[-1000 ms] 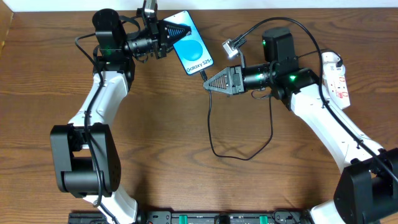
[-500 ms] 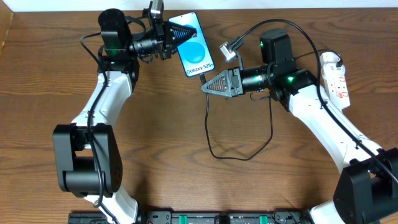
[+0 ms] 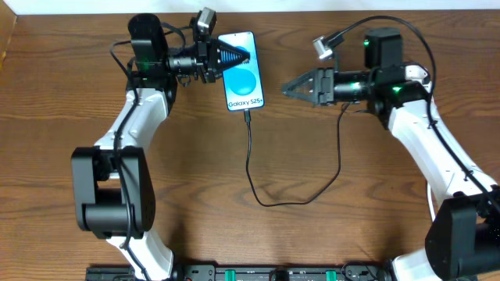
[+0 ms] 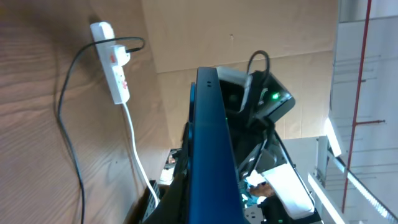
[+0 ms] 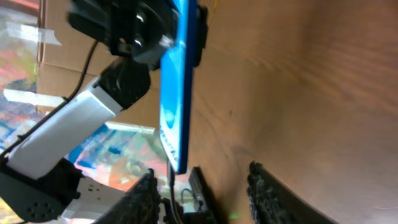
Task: Plug charger to phone and switch on socket
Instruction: 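Open the right gripper and withdraw it rightward from the plug, then lower the phone flat onto the table with the left gripper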
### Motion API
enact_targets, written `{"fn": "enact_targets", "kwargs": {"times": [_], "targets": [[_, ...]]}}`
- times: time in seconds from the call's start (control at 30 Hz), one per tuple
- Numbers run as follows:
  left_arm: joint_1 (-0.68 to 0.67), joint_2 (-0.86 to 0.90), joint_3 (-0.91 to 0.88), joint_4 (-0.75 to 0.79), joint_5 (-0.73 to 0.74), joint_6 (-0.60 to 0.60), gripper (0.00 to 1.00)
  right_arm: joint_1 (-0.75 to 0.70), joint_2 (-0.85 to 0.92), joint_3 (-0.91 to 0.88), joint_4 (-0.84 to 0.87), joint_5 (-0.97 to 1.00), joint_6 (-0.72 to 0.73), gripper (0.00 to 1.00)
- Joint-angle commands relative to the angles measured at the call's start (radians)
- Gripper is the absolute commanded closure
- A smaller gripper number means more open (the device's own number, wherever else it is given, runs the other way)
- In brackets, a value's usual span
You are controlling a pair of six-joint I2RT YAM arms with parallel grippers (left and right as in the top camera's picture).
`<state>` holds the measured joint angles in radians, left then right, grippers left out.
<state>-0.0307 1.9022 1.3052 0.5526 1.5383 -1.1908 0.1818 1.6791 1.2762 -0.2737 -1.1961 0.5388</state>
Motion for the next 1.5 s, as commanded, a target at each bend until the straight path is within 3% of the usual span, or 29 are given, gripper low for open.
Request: {"fn": "enact_targets", "kwargs": {"times": [0.0, 0.17, 0.33, 0.53, 0.67, 0.9, 1.03, 1.47], "targets": [[0.001, 0.054, -0.024, 0.006, 0.024, 0.032, 0.93, -0.039, 0.004, 0.016, -0.047, 0.064, -0.061, 0.53], [0.000, 0.071, -0.041, 0.005, -0.009, 0.122, 0.93, -0.030, 0.004, 0.016, -0.267, 0.447, -0.227, 0.52], [-0.004, 0.071, -0.043, -0.035, -0.024, 0.200, 0.93, 0.005, 0.004, 0.016, -0.322, 0.577, -0.257, 0.53], [-0.014, 0.071, -0.043, -0.364, -0.121, 0.458, 0.93, 0.058, 0.004, 0.016, -0.370, 0.676, -0.257, 0.53], [-0.014, 0.071, -0.043, -0.714, -0.338, 0.702, 0.93, 0.086, 0.004, 0.016, -0.383, 0.683, -0.267, 0.53], [-0.014, 0.071, -0.043, -1.027, -0.500, 0.961, 0.93, 0.100, 0.004, 0.016, -0.396, 0.701, -0.272, 0.53], [-0.014, 0.073, -0.043, -1.104, -0.605, 0.982, 0.93, 0.103, 0.004, 0.016, -0.404, 0.701, -0.272, 0.53], [-0.014, 0.163, -0.043, -1.113, -0.634, 0.998, 0.93, 0.108, 0.004, 0.016, -0.431, 0.723, -0.275, 0.54]]}}
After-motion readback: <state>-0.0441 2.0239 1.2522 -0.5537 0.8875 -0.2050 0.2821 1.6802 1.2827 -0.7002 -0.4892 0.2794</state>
